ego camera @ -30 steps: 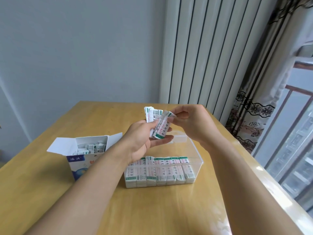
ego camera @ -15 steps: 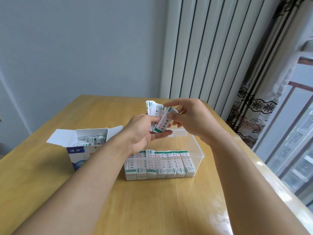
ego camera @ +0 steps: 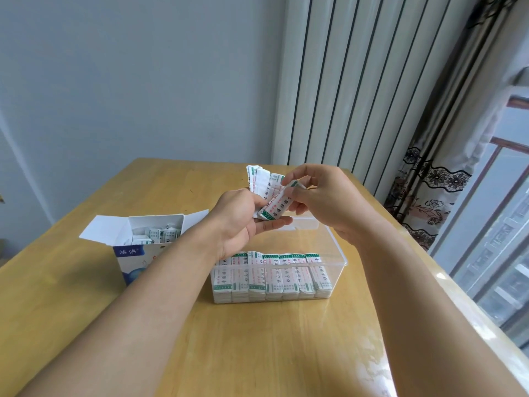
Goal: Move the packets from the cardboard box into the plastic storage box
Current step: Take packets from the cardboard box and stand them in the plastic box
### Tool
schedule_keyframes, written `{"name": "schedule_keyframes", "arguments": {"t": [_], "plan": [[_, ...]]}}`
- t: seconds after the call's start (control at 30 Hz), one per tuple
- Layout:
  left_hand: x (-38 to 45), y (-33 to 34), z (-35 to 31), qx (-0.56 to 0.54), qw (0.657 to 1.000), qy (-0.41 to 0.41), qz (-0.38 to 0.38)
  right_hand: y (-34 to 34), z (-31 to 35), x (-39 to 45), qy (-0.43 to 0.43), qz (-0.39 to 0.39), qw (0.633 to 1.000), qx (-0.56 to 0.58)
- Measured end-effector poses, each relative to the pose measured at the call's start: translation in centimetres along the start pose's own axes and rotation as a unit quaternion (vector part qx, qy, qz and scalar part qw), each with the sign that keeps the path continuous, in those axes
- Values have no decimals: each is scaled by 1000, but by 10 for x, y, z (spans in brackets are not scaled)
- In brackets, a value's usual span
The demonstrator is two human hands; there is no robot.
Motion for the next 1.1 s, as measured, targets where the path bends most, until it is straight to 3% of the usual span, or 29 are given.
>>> {"name": "schedule_keyframes", "arguments": {"t": [0.47,0.6,0.73,0.9,1.1], "plan": [[-7,1,-9,95,993,63,-35,0,2,1,12,39,994,98],[-9,0,-9,97,993,60,-33,0,2,2,1,23,997,69],[-8,-5,-14,99,988,85,-79,-22,-4,11,13,-15,999,47],[-3,-10,-19,111,981,122,-100,-22,-15,1,-1,89,988,-130],[-3,-7,-18,123,982,121,-82,-6,-13,-2,11,121,987,-104]]}}
Point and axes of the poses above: each hand's wrist, its own x-axis towards the middle knuckle, its own y-axis out of the palm, z = x × y, the point moved 8 cm from there along x, towards the middle knuckle, and after that the axes turned 13 degrees about -z, right-handed, at the moved point
